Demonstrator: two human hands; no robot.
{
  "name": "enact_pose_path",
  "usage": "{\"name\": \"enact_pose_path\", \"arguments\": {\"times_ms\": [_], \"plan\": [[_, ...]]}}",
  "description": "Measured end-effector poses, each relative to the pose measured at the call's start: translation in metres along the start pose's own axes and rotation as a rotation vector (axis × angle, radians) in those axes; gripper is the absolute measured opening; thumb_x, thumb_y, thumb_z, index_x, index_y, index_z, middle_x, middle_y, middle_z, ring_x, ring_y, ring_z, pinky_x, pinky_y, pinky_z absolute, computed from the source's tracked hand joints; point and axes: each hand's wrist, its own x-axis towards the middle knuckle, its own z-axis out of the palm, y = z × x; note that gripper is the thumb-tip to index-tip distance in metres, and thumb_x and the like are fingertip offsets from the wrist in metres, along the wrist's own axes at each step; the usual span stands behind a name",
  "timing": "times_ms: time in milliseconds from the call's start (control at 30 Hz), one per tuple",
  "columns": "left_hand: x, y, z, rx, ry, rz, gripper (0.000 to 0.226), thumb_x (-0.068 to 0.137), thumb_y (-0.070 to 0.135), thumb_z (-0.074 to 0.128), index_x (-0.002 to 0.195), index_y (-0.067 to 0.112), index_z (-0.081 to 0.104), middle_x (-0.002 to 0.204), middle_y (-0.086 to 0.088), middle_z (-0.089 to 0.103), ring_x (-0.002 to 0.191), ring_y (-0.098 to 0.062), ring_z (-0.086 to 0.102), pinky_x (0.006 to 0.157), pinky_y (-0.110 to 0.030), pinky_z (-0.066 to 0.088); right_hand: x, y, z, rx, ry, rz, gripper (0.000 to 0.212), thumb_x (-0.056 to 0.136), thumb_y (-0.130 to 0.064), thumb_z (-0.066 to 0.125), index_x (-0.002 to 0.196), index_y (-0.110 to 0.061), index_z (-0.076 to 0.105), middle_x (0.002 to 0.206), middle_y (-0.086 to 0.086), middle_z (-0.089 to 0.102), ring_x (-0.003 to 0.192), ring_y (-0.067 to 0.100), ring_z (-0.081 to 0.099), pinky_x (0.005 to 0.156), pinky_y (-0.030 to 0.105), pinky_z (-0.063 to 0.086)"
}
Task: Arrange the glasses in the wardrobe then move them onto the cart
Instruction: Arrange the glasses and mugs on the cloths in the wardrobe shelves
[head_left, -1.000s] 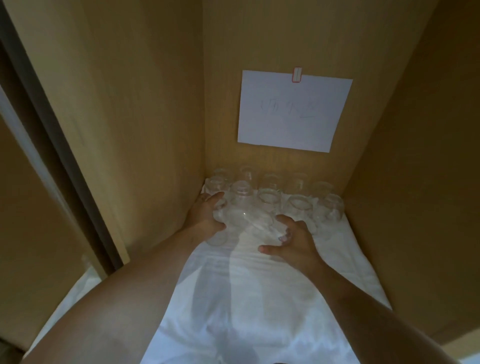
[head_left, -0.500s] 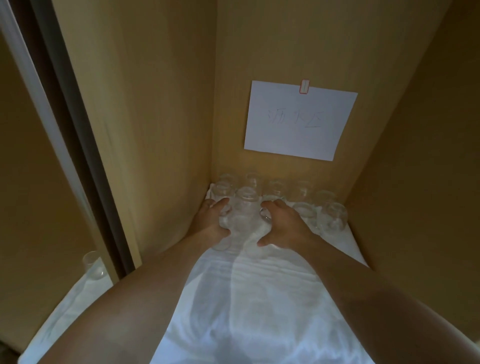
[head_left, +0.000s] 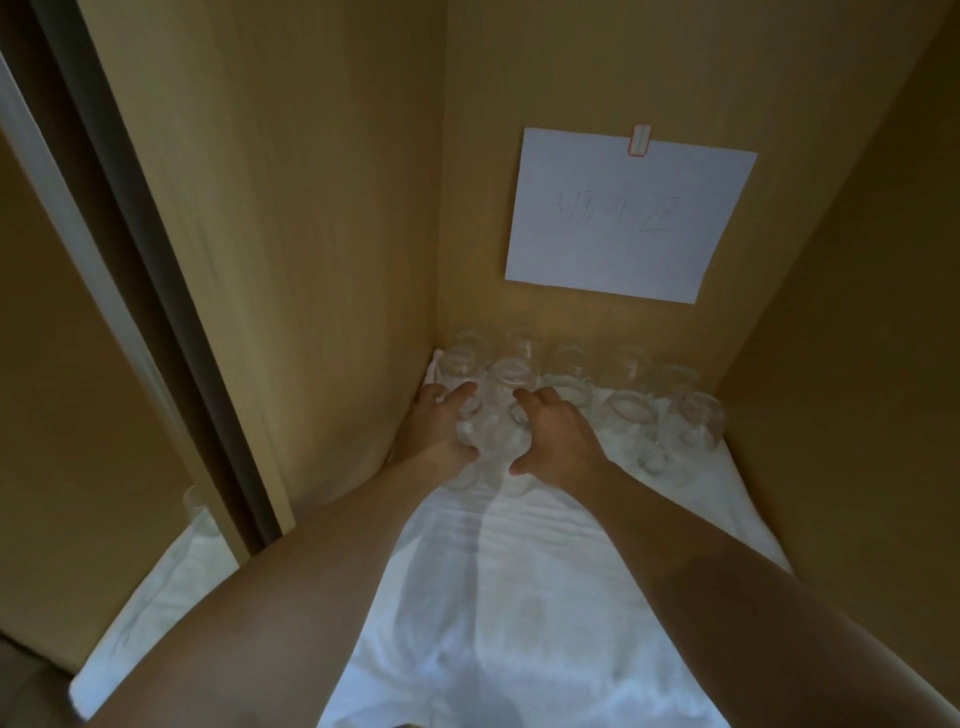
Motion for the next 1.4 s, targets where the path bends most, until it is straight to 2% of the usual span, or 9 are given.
{"name": "enact_pose_path", "arguments": {"times_ms": [167, 433, 633, 800, 967, 1033, 1267, 1400], "plan": [[0.002, -0.002, 0.003, 0.030, 0.009, 0.021, 0.095, 0.071, 0.024, 0.087, 0.152, 0.036, 0.039, 0.144, -0.001, 0.036, 0.119, -0.018, 0.051, 0.092, -0.029, 0.051, 0.008, -0.006, -0.003, -0.019, -0.035, -0.008, 0.112, 0.065, -0.032, 0.094, 0.156, -0.019, 0.031, 0.149, 0.011, 0.043, 0.129, 0.034, 0.052, 0.102, 0.040, 0.049], [0.004, -0.001, 0.005, 0.049, 0.022, 0.033, 0.096, 0.072, 0.025, 0.087, 0.153, 0.034, 0.037, 0.149, -0.002, 0.034, 0.122, -0.020, 0.051, 0.094, -0.032, 0.052, 0.007, -0.006, 0.004, -0.011, -0.012, 0.016, 0.108, 0.068, -0.034, 0.093, 0.155, -0.020, 0.030, 0.147, 0.009, 0.042, 0.123, 0.034, 0.054, 0.097, 0.039, 0.051], [0.003, 0.003, 0.001, 0.076, -0.007, 0.039, 0.096, 0.076, 0.025, 0.086, 0.156, 0.032, 0.033, 0.153, -0.003, 0.030, 0.129, -0.021, 0.047, 0.097, -0.033, 0.050, 0.002, -0.007, 0.006, 0.030, -0.022, 0.011, 0.111, 0.074, -0.028, 0.089, 0.160, -0.019, 0.019, 0.155, 0.009, 0.032, 0.126, 0.036, 0.051, 0.098, 0.044, 0.051], [0.000, 0.009, -0.002, 0.137, -0.048, 0.013, 0.099, 0.081, 0.032, 0.082, 0.160, 0.033, 0.022, 0.159, -0.003, 0.022, 0.136, -0.022, 0.042, 0.101, -0.032, 0.048, -0.004, -0.006, 0.006, 0.031, -0.050, 0.008, 0.117, 0.077, -0.029, 0.087, 0.162, -0.025, 0.006, 0.167, 0.012, 0.010, 0.143, 0.040, 0.034, 0.108, 0.045, 0.045], [-0.010, 0.024, -0.012, 0.204, -0.064, -0.029, 0.109, 0.080, 0.044, 0.081, 0.161, 0.038, 0.007, 0.165, -0.003, 0.012, 0.147, -0.025, 0.027, 0.111, -0.035, 0.041, -0.012, -0.001, -0.003, 0.015, -0.027, 0.022, 0.114, 0.079, -0.036, 0.085, 0.162, -0.026, 0.007, 0.168, 0.012, 0.009, 0.146, 0.040, 0.028, 0.113, 0.049, 0.039], [-0.015, 0.033, -0.019, 0.203, -0.043, -0.026, 0.108, 0.080, 0.045, 0.081, 0.161, 0.038, 0.009, 0.166, -0.004, 0.011, 0.149, -0.026, 0.021, 0.115, -0.038, 0.036, -0.016, 0.000, -0.009, 0.019, -0.022, 0.020, 0.112, 0.080, -0.038, 0.084, 0.162, -0.026, 0.008, 0.168, 0.012, 0.009, 0.146, 0.039, 0.028, 0.113, 0.048, 0.038], [-0.039, 0.063, -0.043, 0.300, -0.004, -0.022, 0.104, 0.079, 0.052, 0.078, 0.159, 0.038, 0.015, 0.162, -0.004, 0.019, 0.147, -0.030, 0.020, 0.116, -0.044, 0.032, -0.036, 0.001, -0.020, 0.061, -0.005, -0.012, 0.110, 0.078, -0.049, 0.082, 0.161, -0.028, 0.012, 0.166, 0.011, 0.014, 0.145, 0.039, 0.028, 0.113, 0.048, 0.037], [-0.061, 0.078, -0.052, 0.394, 0.082, 0.009, 0.091, 0.081, 0.050, 0.075, 0.155, 0.039, 0.024, 0.157, -0.003, 0.031, 0.145, -0.030, 0.026, 0.113, -0.052, 0.034, -0.049, 0.001, -0.025, 0.065, 0.008, -0.039, 0.109, 0.076, -0.057, 0.080, 0.160, -0.029, 0.015, 0.164, 0.011, 0.016, 0.144, 0.039, 0.029, 0.111, 0.049, 0.037]]}}
